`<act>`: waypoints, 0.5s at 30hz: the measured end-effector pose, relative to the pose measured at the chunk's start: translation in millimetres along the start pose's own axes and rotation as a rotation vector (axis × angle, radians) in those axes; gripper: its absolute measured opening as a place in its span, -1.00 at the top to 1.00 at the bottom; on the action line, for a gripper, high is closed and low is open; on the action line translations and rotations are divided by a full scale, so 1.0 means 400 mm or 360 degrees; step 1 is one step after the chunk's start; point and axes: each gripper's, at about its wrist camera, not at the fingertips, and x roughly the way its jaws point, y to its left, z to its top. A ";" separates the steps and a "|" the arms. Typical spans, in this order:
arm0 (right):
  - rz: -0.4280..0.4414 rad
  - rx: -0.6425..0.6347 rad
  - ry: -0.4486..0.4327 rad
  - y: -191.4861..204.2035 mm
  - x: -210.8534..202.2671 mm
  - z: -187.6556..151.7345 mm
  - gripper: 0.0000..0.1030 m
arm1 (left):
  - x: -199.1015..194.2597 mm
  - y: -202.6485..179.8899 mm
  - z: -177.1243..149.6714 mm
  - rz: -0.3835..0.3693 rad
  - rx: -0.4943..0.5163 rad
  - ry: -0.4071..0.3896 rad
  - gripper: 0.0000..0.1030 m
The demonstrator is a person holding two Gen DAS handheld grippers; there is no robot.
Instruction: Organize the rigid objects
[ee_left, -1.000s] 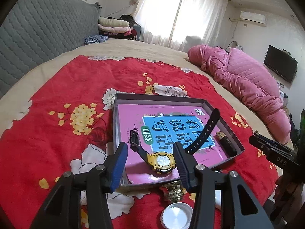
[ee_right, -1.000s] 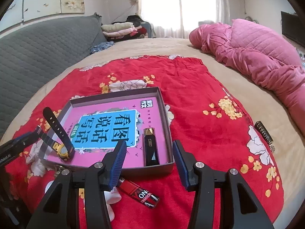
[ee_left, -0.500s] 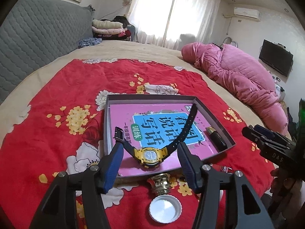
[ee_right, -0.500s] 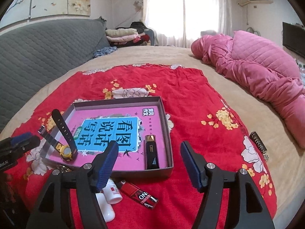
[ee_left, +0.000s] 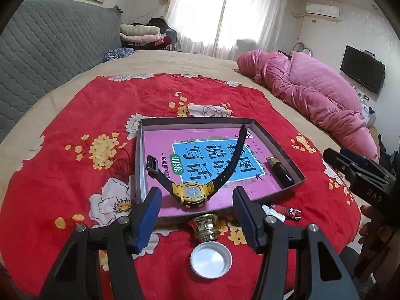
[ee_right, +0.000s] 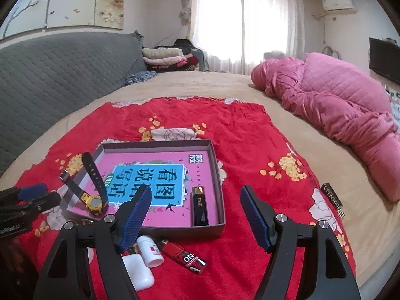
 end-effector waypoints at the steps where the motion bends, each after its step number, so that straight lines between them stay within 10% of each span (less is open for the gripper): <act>1: 0.0005 0.0001 -0.0009 0.002 -0.006 0.000 -0.45 | -0.006 -0.005 -0.001 0.0005 0.0011 0.0000 -0.14; 15: 0.0011 -0.0049 -0.0148 0.026 -0.090 0.022 -0.46 | -0.055 -0.031 -0.015 0.0041 0.0066 0.0000 -0.14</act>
